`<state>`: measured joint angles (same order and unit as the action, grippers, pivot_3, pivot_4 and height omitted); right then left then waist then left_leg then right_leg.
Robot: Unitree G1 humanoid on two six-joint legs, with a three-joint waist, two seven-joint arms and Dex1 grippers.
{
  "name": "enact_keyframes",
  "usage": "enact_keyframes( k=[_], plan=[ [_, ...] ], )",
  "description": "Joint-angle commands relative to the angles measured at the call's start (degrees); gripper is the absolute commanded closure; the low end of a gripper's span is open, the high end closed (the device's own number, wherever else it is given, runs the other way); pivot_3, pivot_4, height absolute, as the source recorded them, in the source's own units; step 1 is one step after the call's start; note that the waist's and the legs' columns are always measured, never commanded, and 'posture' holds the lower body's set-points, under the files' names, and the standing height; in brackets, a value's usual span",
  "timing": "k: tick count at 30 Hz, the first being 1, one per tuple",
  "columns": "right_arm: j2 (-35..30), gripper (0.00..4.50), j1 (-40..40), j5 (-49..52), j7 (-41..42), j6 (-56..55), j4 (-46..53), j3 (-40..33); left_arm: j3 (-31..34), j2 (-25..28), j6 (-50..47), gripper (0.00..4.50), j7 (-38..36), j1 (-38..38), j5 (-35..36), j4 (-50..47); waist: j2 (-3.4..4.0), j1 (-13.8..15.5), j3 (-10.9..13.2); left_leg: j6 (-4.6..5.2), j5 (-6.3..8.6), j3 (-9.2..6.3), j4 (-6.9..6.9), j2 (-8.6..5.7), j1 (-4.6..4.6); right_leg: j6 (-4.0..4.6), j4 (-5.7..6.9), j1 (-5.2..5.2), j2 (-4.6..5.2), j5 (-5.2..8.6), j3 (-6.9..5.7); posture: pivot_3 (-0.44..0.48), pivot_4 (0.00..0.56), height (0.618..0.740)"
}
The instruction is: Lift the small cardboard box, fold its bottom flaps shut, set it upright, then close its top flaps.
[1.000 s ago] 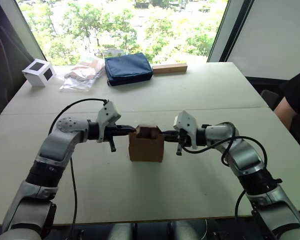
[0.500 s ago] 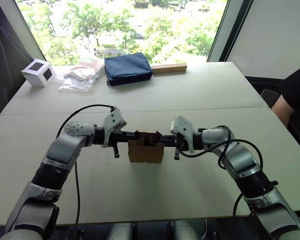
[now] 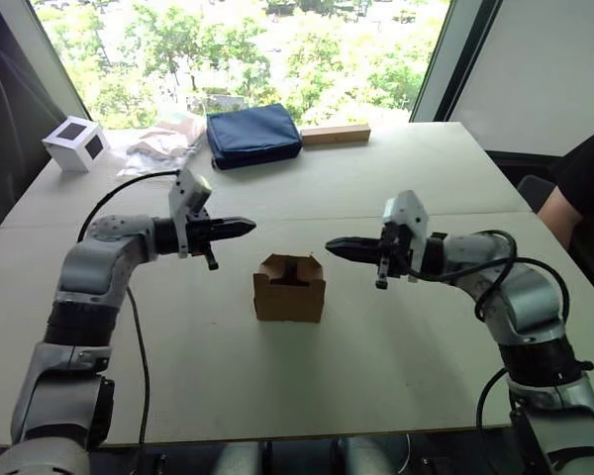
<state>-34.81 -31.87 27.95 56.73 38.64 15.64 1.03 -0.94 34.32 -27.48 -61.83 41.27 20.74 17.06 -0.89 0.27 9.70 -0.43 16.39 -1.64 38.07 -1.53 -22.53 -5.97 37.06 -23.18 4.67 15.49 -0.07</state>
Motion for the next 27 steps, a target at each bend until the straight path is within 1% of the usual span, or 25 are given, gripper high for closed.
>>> enact_keyframes(
  k=[1, 3, 6, 9, 13, 18, 23, 27],
  plan=[
    [-1.3, 4.50, 0.7, 4.4, -0.6, 3.8, 9.3, -0.2, -3.6, -2.9, 7.8, 4.48, 0.5, 3.3, -5.8, 12.0, 0.00, 0.3, 0.0, 0.00, 0.00, 0.00, 0.00, 0.00, 0.00, 0.00, 0.00, 0.00, 0.00, 0.00, -0.01, 0.000, 0.150, 0.737],
    [-1.6, 4.50, 2.0, 4.9, -1.4, 5.5, 13.7, 2.3, -5.0, -4.8, 10.8, 4.48, -0.4, 4.8, -7.8, 17.6, -0.02, 0.3, 0.0, 0.00, 0.00, 0.00, 0.00, -0.01, -0.02, 0.00, -0.01, 0.00, -0.01, 0.00, -0.02, 0.000, 0.150, 0.737],
    [-0.4, 4.50, 3.8, 2.2, -4.9, 6.0, 18.0, 7.9, -6.2, -7.6, 13.6, 4.48, -1.9, 7.2, -9.6, 25.4, -0.05, 0.3, 0.0, 0.03, 0.02, 0.00, 0.01, -0.02, -0.07, 0.00, -0.02, -0.03, -0.01, 0.00, -0.03, 0.000, 0.150, 0.737],
    [-0.3, 4.50, 4.8, -0.4, -7.1, 5.6, 19.0, 11.8, -7.1, -8.7, 14.7, 4.48, -5.1, 8.0, -10.3, 28.0, -0.06, 0.2, 0.0, 0.03, 0.01, 0.00, 0.03, -0.03, -0.13, -0.01, 0.00, -0.09, -0.01, 0.00, -0.05, 0.000, 0.150, 0.737],
    [-1.0, 4.50, 4.8, -4.9, -8.6, 3.1, 17.4, 15.3, -7.1, -9.2, 13.8, 4.48, -8.5, 7.6, -10.0, 27.0, -0.06, -0.1, 0.0, 0.04, 0.01, 0.00, 0.03, -0.02, -0.13, -0.01, 0.00, -0.10, -0.01, 0.00, -0.05, 0.000, 0.150, 0.737],
    [-0.6, 4.50, 4.2, -9.4, -9.1, -1.0, 13.0, 16.9, -7.6, -9.0, 14.6, 4.48, -8.8, 6.3, -11.4, 25.3, -0.06, -0.1, 0.0, 0.04, 0.01, -0.01, 0.03, -0.02, -0.12, -0.01, 0.01, -0.10, -0.03, 0.00, -0.05, 0.000, 0.150, 0.737],
    [0.1, 4.50, 3.0, -11.9, -8.3, -3.4, 9.7, 18.5, -6.9, -8.5, 12.4, 4.48, -9.9, 4.5, -10.7, 21.2, -0.06, -0.1, 0.0, 0.04, 0.02, -0.01, 0.03, -0.02, -0.12, -0.01, 0.01, -0.10, -0.03, 0.00, -0.05, 0.000, 0.150, 0.737],
    [0.8, 4.50, 2.4, -13.7, -7.6, -5.8, 6.2, 19.5, -6.6, -8.2, 11.9, 4.48, -9.4, 3.2, -10.8, 19.1, -0.06, -0.1, 0.0, 0.04, 0.01, -0.01, 0.03, -0.02, -0.12, -0.01, 0.01, -0.10, -0.03, 0.00, -0.05, 0.000, 0.150, 0.737]
  ],
)
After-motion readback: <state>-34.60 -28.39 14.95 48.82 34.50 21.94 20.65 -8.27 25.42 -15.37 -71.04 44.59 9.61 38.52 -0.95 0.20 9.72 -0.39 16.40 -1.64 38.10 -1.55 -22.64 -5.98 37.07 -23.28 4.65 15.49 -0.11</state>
